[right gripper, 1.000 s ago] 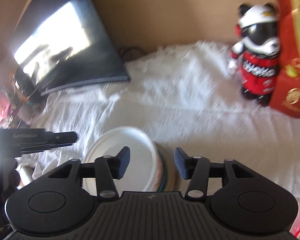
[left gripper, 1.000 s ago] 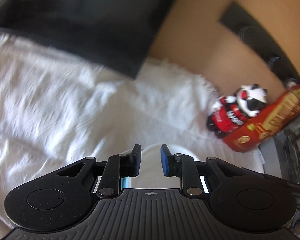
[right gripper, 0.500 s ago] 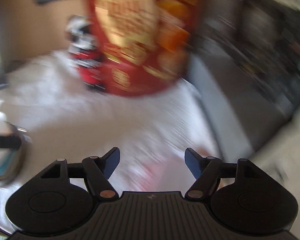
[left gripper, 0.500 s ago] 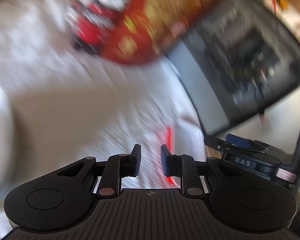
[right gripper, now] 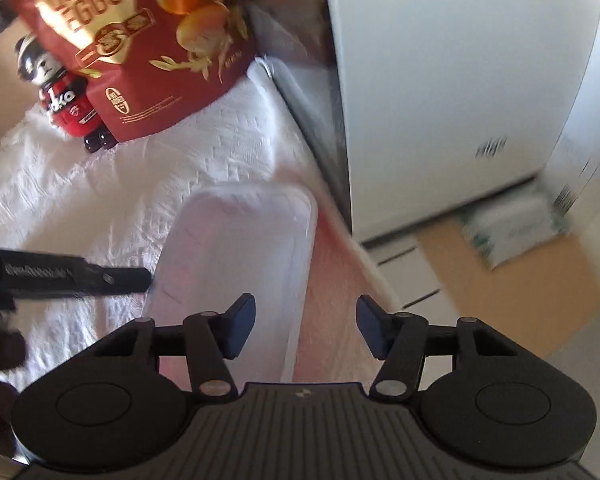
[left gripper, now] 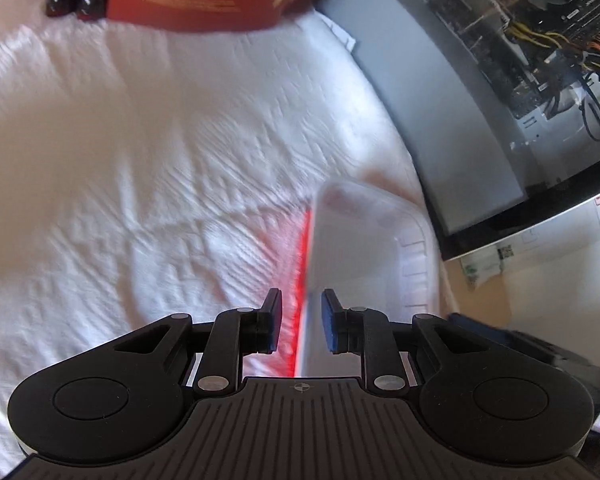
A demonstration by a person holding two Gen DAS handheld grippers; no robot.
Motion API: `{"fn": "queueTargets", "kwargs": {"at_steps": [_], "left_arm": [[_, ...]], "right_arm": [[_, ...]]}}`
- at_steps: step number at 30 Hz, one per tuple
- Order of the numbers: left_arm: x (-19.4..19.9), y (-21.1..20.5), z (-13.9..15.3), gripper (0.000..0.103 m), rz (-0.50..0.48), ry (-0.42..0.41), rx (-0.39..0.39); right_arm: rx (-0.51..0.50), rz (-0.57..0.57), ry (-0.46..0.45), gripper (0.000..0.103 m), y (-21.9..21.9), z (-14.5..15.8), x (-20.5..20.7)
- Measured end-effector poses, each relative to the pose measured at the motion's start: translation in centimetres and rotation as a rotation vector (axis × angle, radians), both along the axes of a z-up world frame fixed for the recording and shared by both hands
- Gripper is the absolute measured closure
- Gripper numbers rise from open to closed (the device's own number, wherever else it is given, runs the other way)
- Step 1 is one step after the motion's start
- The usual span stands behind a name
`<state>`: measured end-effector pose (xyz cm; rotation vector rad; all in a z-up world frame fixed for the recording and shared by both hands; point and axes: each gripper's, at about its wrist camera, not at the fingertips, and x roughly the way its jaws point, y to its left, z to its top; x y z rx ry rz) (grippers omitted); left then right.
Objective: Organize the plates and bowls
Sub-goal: 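Move both grippers to the white tray with red rim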
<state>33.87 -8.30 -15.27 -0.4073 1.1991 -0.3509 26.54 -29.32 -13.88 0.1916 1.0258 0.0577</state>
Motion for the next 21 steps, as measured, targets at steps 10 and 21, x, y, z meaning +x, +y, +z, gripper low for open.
{"fn": "queueTargets", "kwargs": {"at_steps": [10,21], "left_arm": [[-0.9,-0.8,-0.6,0.080,-0.010,0.006,0.061],[-5.9,8.2,2.8,0.080,0.268,-0.030,0.198]], "right_arm": [[0.012,0.142,0.057,0.078,1.5,-2.0,1.5],[0.061,0.430,-0.009,0.078,9.6,0.0,2.6]]}}
